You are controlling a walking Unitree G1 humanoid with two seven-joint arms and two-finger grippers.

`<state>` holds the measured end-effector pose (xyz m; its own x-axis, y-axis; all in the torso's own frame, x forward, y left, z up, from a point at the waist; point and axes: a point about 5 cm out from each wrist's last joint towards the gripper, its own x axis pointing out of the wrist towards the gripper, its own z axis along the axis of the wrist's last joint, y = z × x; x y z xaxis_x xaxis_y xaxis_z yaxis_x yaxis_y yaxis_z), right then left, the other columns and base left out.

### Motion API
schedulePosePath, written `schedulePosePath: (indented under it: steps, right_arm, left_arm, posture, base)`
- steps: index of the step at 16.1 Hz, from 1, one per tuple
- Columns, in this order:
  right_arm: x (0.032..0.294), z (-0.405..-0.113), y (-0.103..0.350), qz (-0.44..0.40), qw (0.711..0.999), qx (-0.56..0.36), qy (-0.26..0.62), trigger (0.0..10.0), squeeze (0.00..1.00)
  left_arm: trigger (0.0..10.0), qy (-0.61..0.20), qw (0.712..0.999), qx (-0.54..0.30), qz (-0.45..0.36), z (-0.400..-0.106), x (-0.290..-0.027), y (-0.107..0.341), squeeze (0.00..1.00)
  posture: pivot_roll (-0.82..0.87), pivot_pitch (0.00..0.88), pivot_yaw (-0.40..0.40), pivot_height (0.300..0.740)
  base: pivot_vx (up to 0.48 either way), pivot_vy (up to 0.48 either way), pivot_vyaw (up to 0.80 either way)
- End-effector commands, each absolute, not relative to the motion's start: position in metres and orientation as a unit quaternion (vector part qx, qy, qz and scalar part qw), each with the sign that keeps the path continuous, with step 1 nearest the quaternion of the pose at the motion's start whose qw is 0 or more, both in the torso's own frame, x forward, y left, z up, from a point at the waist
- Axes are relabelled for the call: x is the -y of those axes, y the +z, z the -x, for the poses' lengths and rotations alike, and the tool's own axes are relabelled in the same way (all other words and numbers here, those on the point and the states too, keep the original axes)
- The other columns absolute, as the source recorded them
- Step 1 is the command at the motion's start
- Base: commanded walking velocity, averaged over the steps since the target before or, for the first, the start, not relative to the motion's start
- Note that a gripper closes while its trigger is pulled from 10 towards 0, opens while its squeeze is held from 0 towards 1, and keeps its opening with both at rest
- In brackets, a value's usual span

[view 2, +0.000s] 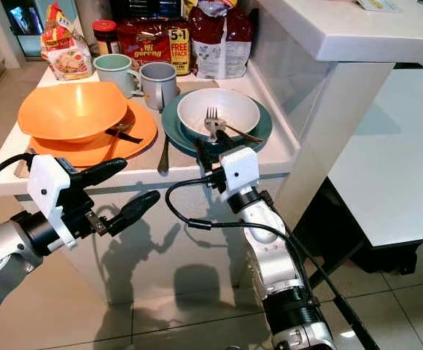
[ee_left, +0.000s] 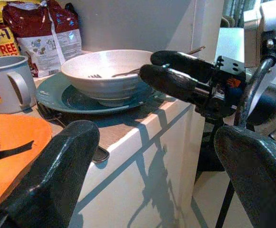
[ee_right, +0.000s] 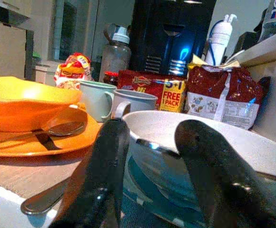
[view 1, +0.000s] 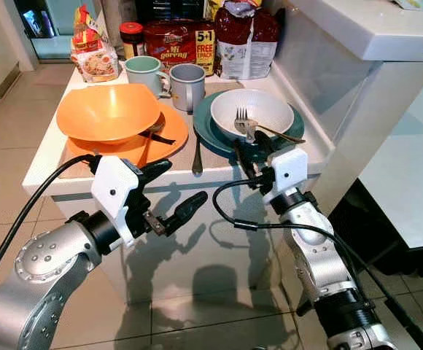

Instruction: Setting the table

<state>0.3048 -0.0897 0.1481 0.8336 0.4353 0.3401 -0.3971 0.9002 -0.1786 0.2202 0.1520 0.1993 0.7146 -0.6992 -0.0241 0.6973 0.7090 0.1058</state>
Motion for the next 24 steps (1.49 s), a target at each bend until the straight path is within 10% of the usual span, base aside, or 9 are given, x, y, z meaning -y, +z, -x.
schedulePosePath:
  steps: [1, 24]
  right_arm:
    - [0.093, -0.307, 0.152, 0.050, 0.956, 0.200, 0.209, 0.0, 0.00]
    - [0.098, -0.300, 0.204, 0.089, 0.927, 0.302, 0.203, 0.0, 0.00]
  left_arm:
    - [10.0, -0.393, 0.918, 0.014, -0.059, -0.218, -0.148, 0.203, 0.00]
    - [10.0, -0.356, 0.931, 0.054, -0.053, -0.230, -0.146, 0.209, 0.00]
  posture:
    - [0.12, 0.011, -0.021, 0.740]
    - [0.10, 0.012, -0.004, 0.740]
  base:
    - [0.000, 0.000, 0.00]
    - [0.000, 0.000, 0.00]
